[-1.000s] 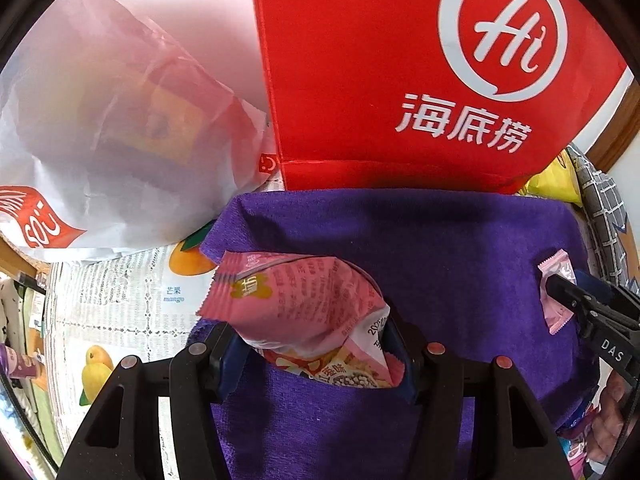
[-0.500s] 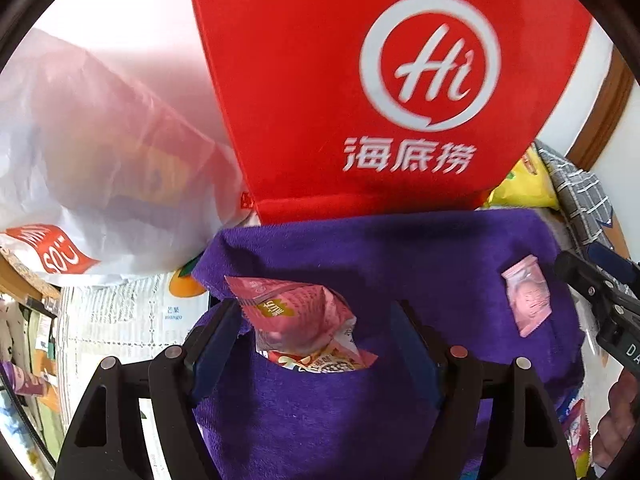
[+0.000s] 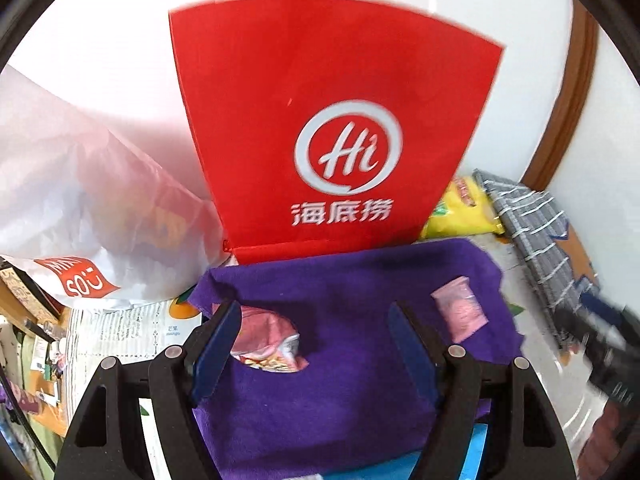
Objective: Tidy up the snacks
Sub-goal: 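Open the right tool to drop the pink candy while the left tool releases its wrapper, then move the right tool to the red packet and close on it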
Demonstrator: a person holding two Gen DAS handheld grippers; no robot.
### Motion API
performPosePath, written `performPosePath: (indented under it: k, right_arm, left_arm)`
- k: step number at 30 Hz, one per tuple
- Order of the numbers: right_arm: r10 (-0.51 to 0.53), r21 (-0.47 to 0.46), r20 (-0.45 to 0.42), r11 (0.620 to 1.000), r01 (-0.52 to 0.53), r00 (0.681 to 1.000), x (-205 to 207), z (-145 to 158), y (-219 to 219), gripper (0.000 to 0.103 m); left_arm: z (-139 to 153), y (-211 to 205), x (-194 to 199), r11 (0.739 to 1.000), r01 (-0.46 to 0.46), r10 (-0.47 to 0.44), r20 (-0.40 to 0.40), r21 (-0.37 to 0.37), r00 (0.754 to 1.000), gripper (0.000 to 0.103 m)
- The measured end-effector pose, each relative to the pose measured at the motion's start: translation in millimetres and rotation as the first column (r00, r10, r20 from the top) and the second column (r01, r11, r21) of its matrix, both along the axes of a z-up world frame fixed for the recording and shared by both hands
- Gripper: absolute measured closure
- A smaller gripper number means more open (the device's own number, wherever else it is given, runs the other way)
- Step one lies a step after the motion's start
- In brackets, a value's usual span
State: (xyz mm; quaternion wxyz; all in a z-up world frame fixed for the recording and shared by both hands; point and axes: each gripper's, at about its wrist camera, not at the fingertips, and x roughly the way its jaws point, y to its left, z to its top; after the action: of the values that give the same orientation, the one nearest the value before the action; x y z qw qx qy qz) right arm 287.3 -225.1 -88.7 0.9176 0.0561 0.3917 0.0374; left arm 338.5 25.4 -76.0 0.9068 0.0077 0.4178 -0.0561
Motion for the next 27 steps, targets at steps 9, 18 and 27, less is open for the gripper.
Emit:
performPosePath:
  k: [9,18,27]
  right_arm:
    - [-0.073,-0.024,-0.035,0.997,0.073,0.997,-87.2,-32.9,-49.8,0.034]
    - [-0.006,-0.041,-0.105,0.999,0.002,0.994,-113.0,-87.0,-51.8,0.049]
    - [0.079,-0.04,-0.088,0.996,-0.083,0.993,-111.1,-110.0,-37.2,0.049]
  left_arm:
    - [35.3,-29.4,-48.5,0.998,0.058,-0.057,0.083,-0.001,0.995,0.028]
    - [20.0,-7.8,-103.7,0.999,-0.008,0.007,0.027,0.041,1.0,0.028]
    - [-16.4,44.7,-140.9,0.991,-0.132,0.134,-0.061,0.036,0.989,0.028]
